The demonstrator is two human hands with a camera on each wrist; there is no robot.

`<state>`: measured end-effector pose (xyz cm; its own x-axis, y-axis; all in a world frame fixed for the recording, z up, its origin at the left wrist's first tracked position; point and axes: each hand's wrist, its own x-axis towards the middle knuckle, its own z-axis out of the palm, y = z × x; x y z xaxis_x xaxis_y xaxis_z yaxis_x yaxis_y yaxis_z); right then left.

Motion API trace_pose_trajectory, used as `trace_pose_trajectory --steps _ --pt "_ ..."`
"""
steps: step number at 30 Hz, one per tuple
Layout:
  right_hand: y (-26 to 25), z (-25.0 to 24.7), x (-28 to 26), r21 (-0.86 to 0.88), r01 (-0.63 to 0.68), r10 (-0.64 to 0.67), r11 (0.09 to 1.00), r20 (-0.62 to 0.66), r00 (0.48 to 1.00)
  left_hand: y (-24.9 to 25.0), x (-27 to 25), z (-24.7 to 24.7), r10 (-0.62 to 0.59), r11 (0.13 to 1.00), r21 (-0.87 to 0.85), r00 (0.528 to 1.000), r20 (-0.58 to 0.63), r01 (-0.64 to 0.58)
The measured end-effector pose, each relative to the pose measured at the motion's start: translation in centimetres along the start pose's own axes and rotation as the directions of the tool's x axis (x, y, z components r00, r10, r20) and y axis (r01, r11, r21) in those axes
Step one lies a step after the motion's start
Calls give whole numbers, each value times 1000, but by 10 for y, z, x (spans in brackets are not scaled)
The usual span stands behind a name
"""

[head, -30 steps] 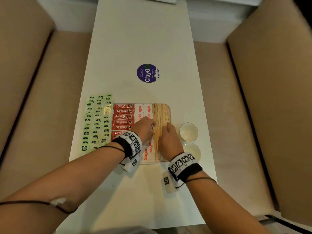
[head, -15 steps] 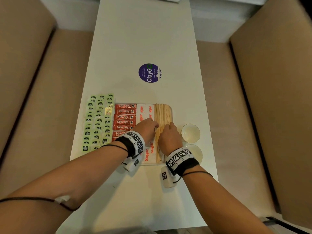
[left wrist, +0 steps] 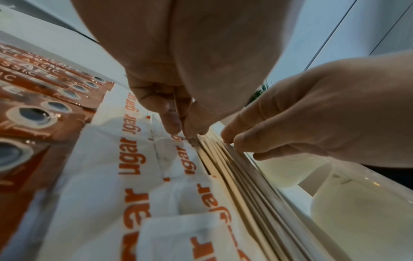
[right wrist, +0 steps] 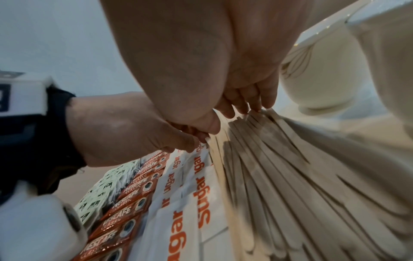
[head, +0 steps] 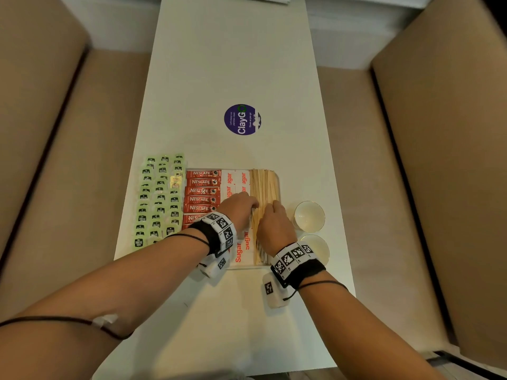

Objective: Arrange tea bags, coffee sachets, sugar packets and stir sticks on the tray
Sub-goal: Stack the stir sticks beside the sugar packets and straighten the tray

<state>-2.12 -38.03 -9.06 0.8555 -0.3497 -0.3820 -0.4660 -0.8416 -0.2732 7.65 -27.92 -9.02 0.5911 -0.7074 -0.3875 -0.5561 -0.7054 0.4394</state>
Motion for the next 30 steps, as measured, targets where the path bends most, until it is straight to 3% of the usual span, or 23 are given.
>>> trace_pose_trajectory --steps 10,18,26,30 --pt "-6 3 -10 -153 61 -61 986 5 998 -3 -5 2 1 1000 -28 998 -55 -2" --pt "-6 4 -9 -153 108 -112 982 -13 994 -5 -10 2 8 1000 10 999 -46 -7" --pt "-9 13 -20 -2 -128 128 992 -1 992 -4 -11 7 13 1000 -28 1000 -24 -13" --pt "-10 15 -26 54 -145 144 988 17 989 -5 -12 8 8 999 -41 1000 -13 -9"
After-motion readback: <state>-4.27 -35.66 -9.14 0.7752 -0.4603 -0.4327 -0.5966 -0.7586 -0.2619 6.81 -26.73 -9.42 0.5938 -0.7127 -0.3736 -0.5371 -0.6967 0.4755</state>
